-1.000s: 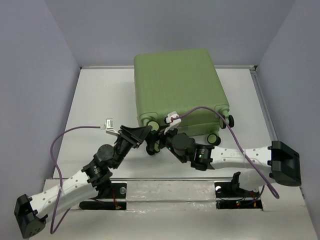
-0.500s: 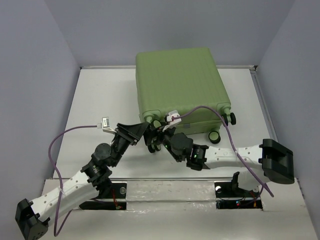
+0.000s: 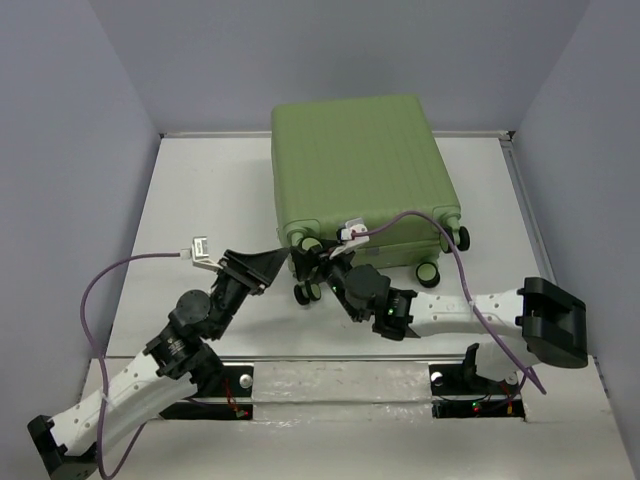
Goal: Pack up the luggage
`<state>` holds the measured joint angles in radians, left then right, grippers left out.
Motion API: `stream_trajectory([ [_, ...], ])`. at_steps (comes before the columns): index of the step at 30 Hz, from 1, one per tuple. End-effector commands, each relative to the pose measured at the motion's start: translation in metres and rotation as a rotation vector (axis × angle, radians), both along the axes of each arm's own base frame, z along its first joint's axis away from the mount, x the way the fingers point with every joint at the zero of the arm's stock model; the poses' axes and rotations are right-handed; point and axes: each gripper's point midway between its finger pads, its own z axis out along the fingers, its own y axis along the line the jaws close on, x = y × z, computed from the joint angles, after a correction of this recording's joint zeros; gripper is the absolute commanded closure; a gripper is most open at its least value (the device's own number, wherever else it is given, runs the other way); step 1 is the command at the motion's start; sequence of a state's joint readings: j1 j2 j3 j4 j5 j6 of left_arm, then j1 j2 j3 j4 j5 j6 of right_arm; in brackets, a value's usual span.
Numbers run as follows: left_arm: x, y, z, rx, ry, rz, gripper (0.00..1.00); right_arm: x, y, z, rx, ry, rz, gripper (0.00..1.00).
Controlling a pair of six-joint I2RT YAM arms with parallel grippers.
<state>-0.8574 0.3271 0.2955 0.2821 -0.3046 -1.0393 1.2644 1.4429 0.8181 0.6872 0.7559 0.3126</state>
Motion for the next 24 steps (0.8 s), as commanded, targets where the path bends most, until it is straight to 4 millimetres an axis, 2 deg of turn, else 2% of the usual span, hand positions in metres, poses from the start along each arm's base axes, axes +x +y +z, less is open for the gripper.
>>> stream_trajectory([
  [1, 0.000, 0.029, -0.030, 0.233, 0.064, 0.104, 0.32, 0.003, -0.018, 0.053, 0.120, -0.055, -0.049, 0.93],
  [3, 0.000, 0.032, -0.052, 0.289, 0.108, 0.109, 0.33, 0.003, -0.017, 0.053, 0.067, -0.051, -0.044, 0.93],
  [4, -0.001, 0.032, -0.072, 0.315, 0.148, 0.103, 0.34, 0.003, -0.017, 0.055, 0.053, -0.057, -0.039, 0.93],
  [7, -0.003, 0.017, -0.096, 0.318, 0.158, 0.041, 0.40, 0.001, -0.013, 0.064, 0.004, -0.060, -0.013, 0.93],
  [9, -0.001, 0.007, -0.105, 0.339, 0.141, 0.008, 0.43, 0.000, -0.008, 0.068, -0.037, -0.061, 0.007, 0.93],
  [12, 0.007, 0.006, -0.108, 0.392, 0.134, 0.032, 0.43, -0.002, -0.002, 0.070, -0.081, -0.061, 0.036, 0.93],
  [14, 0.013, 0.003, -0.105, 0.443, 0.107, 0.041, 0.43, -0.003, 0.003, 0.077, -0.087, -0.070, 0.056, 0.93],
  [19, 0.023, -0.005, -0.092, 0.495, 0.053, 0.083, 0.43, -0.001, 0.014, 0.073, -0.123, -0.059, 0.085, 0.93],
  [24, 0.032, -0.008, -0.098, 0.591, 0.044, 0.109, 0.48, -0.003, 0.024, 0.069, -0.121, -0.048, 0.121, 0.93],
])
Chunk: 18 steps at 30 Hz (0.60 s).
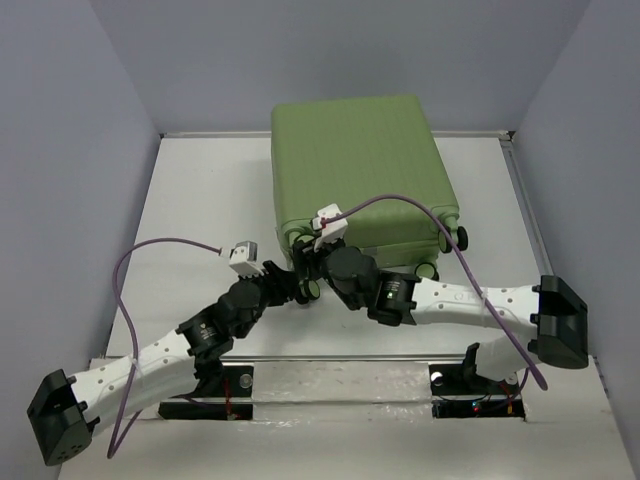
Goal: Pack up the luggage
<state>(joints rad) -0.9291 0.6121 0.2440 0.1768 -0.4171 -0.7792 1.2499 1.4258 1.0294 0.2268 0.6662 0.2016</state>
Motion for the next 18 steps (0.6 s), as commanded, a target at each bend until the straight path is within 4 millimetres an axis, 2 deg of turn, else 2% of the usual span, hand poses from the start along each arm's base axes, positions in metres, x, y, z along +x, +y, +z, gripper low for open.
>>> stream_trajectory([
  [1, 0.021, -0.002, 0.033, 0.034, -0.116, 0.059, 0.48, -0.003, 0.020, 0.065, 0.198, -0.047, 0.055, 0.93],
  [3, 0.024, -0.004, 0.032, 0.054, -0.112, 0.064, 0.49, -0.003, 0.025, 0.061, 0.195, -0.039, 0.067, 0.93],
  [9, 0.036, 0.006, 0.045, 0.100, -0.143, 0.148, 0.50, -0.007, 0.030, 0.059, 0.206, -0.022, 0.096, 0.93],
  [13, 0.043, 0.004, 0.050, 0.134, -0.150, 0.167, 0.51, -0.009, 0.033, 0.054, 0.206, -0.011, 0.113, 0.93],
  [18, 0.051, -0.002, 0.052, 0.165, -0.165, 0.171, 0.59, -0.013, 0.036, 0.049, 0.216, 0.008, 0.136, 0.93],
])
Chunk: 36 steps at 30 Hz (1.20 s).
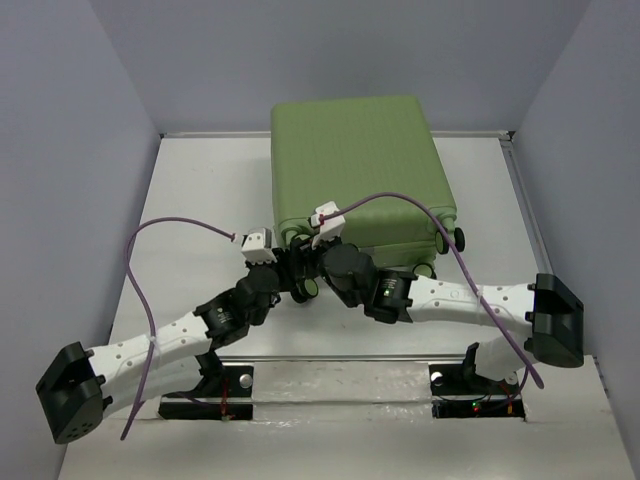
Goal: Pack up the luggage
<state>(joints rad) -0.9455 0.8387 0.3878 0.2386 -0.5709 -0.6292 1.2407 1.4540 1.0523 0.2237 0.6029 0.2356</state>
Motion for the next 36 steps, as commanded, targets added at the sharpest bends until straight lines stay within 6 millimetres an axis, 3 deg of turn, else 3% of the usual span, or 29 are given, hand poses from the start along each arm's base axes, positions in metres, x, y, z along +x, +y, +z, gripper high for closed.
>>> stream_trajectory([
  [1, 0.020, 0.000, 0.029, 0.005, -0.088, 0.077, 0.60, -0.012, 0.022, 0.052, 0.200, -0.019, 0.089, 0.93],
  [8, 0.024, 0.008, 0.022, 0.051, -0.063, 0.125, 0.94, -0.014, 0.017, 0.052, 0.209, -0.015, 0.090, 0.93],
  [15, 0.026, 0.033, 0.018, 0.066, -0.047, 0.161, 0.94, -0.017, -0.006, 0.045, 0.206, -0.014, 0.055, 0.93],
  [16, 0.030, 0.045, 0.013, 0.072, -0.035, 0.186, 0.94, -0.019, -0.014, 0.044, 0.209, -0.015, 0.056, 0.93],
  [19, 0.031, 0.060, 0.007, 0.063, -0.014, 0.192, 0.94, -0.026, -0.033, 0.043, 0.228, -0.006, 0.051, 0.93],
  [23, 0.028, 0.066, 0.009, 0.056, -0.005, 0.205, 0.94, -0.032, -0.056, 0.048, 0.237, -0.004, 0.040, 0.93],
  [29, 0.032, 0.083, 0.010, 0.084, 0.009, 0.284, 0.94, -0.044, -0.087, 0.032, 0.181, 0.031, 0.043, 0.93],
  [36, 0.066, 0.088, 0.029, 0.056, -0.029, 0.363, 0.94, -0.061, -0.082, 0.009, 0.173, 0.102, 0.132, 0.93],
])
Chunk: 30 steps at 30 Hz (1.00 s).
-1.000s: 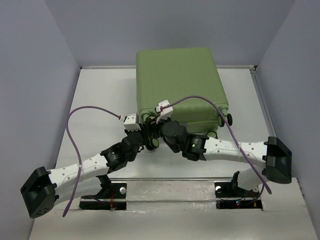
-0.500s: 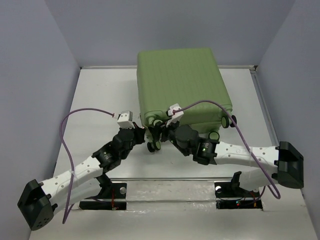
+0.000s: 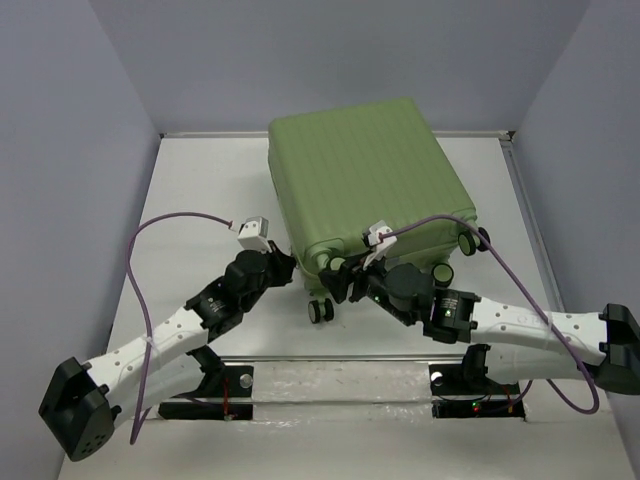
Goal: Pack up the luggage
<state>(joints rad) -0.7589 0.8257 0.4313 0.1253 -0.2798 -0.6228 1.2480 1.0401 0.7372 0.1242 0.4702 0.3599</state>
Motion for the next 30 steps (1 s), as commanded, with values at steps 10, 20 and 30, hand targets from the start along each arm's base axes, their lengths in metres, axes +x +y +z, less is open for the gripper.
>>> stream_trajectory([
  [10, 0.039, 0.086, 0.099, -0.106, -0.231, 0.410, 0.13, -0.016, 0.037, 0.016, 0.046, 0.014, 0.155, 0.93],
  [20, -0.024, 0.116, 0.198, -0.177, -0.383, 0.322, 0.01, -0.011, 0.120, 0.019, -0.018, 0.013, 0.245, 0.36],
  [30, -0.054, 0.117, 0.198, -0.200, -0.386, 0.228, 0.01, -0.020, 0.053, 0.080, 0.069, -0.045, 0.159, 0.00],
])
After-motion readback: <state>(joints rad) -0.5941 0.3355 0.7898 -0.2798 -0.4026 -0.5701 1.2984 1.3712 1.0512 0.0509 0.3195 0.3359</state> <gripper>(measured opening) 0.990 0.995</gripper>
